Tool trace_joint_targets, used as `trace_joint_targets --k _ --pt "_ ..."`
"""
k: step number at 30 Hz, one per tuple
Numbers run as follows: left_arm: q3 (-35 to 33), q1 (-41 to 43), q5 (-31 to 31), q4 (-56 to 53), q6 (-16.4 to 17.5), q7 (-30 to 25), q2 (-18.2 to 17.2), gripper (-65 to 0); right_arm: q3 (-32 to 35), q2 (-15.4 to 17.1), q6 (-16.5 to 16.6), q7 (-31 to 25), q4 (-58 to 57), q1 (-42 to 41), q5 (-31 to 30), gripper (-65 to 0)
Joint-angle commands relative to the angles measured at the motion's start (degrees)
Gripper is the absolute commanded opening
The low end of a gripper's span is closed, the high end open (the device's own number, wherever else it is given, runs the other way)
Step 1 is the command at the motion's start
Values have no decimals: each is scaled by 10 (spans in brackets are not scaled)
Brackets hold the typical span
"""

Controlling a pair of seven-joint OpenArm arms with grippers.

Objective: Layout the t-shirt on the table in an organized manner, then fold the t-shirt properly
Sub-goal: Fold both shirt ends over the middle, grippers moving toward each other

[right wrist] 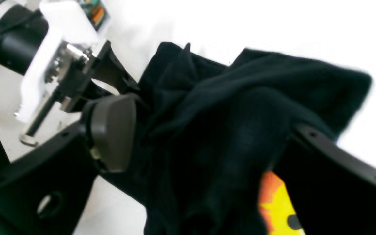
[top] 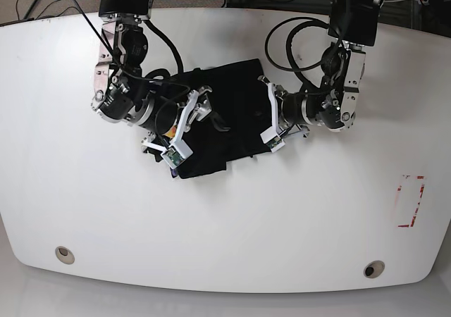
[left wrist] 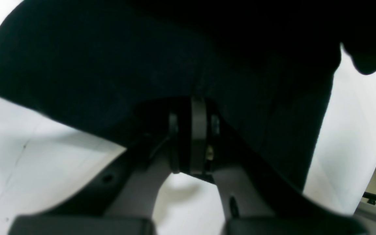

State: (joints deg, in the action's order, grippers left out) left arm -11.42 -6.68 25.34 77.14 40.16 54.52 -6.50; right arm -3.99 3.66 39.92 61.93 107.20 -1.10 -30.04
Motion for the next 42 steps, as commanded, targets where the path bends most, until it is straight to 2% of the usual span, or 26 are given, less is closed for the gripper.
trace_joint_targets --k 1,9,18,24,27,37,42 --pt "-1 2 -32 -2 -2 38 -1 -621 -2 1 1 -15 15 -10 -12 -149" --pt "33 1 -31 -1 -2 38 14 -615 -3 4 1 -15 27 -10 -11 -149" --pt "77 -2 -31 0 -2 38 29 -489 2 1 1 -14 45 -10 -9 -149" --pt "116 -10 -31 0 -2 39 36 -467 -8 12 1 -14 44 -10 -7 -149" --pt "125 -18 -13 0 -2 39 36 -467 -24 26 1 -14 42 -1 -7 -149" --pt "137 -27 75 -1 -2 40 31 -463 -38 25 1 -14 19 33 -9 -149" --pt "152 -27 103 -1 -2 40 30 -389 -14 24 1 -14 15 44 -9 -149"
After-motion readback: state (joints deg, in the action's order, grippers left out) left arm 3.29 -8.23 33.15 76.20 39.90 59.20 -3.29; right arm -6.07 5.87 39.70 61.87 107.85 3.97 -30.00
